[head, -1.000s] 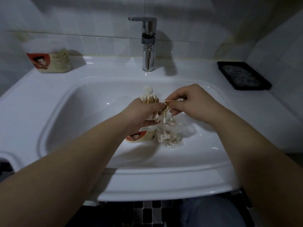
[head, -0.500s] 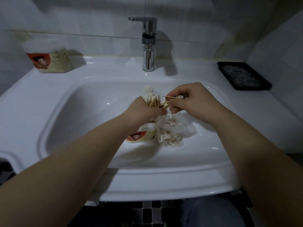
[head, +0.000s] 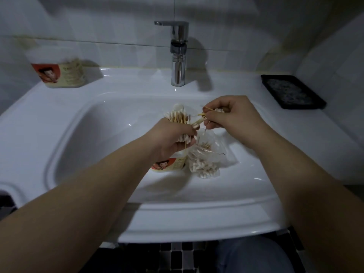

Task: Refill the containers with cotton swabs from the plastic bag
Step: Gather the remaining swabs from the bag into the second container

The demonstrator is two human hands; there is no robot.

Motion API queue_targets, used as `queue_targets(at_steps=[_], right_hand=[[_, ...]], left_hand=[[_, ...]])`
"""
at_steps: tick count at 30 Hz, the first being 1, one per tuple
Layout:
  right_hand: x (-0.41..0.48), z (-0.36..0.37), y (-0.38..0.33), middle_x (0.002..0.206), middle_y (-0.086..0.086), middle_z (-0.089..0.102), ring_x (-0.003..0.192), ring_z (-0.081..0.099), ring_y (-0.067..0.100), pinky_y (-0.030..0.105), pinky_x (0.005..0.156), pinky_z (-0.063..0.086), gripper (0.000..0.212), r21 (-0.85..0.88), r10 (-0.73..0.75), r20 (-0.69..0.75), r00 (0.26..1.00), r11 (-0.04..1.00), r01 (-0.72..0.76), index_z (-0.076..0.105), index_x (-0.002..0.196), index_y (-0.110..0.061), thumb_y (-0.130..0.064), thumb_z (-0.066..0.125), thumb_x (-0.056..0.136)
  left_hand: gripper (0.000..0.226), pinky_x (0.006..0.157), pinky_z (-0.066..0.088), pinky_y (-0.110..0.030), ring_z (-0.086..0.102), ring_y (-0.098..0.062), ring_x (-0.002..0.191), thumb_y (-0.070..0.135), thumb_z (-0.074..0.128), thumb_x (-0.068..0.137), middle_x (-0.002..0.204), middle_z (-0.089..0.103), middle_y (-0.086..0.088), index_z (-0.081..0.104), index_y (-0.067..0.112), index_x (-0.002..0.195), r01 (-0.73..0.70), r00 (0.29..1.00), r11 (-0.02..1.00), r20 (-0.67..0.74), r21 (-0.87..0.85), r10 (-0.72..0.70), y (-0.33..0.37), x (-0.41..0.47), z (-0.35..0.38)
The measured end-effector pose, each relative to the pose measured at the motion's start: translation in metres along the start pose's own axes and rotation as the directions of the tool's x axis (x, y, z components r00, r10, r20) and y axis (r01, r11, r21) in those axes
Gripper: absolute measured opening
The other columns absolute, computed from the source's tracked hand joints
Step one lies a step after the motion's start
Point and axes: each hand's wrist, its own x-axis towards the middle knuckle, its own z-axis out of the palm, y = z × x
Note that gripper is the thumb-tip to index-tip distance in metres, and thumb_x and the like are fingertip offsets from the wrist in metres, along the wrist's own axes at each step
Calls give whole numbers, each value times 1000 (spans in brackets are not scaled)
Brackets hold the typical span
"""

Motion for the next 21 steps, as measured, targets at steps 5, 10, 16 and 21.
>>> queue_targets(at_steps=[5,10,16,21], right_hand=[[6,-11,3,76,18,74,65,72,24,33,74,61,16,36,13,-107,994,999,-9,76,86,-11,4,70,89],[4,-10,3,74,17,73,59,68,20,29,69,59,17,36,32,-82,996,999,-29,75,86,-9,6,69,89],[4,-10,1,72,17,71,57,67,18,25,64,57,16,40,48,-83,995,998,-45,74,86,-8,7,68,89],[-2,-6,-3,77,21,68,55,67,13,20,58,55,11,31,57,11,998,998,-57,72,96,2,10,66,90]], left_hand=[[13,68,61,-28,66,-18,81,-10,69,87,87,73,-8,72,-1,95,-38,999,998,-26,52,39,0,1,-5],[16,70,62,-33,64,-19,83,-4,66,93,91,65,-11,65,7,105,-72,997,995,-19,-76,70,3,2,-6],[8,63,58,-28,58,-15,70,14,62,101,74,63,-3,64,9,95,-58,996,995,-71,-84,52,6,3,-7],[15,69,60,-32,62,-15,70,22,70,97,72,65,-1,65,10,89,-136,987,991,-82,-6,136,7,3,-4]])
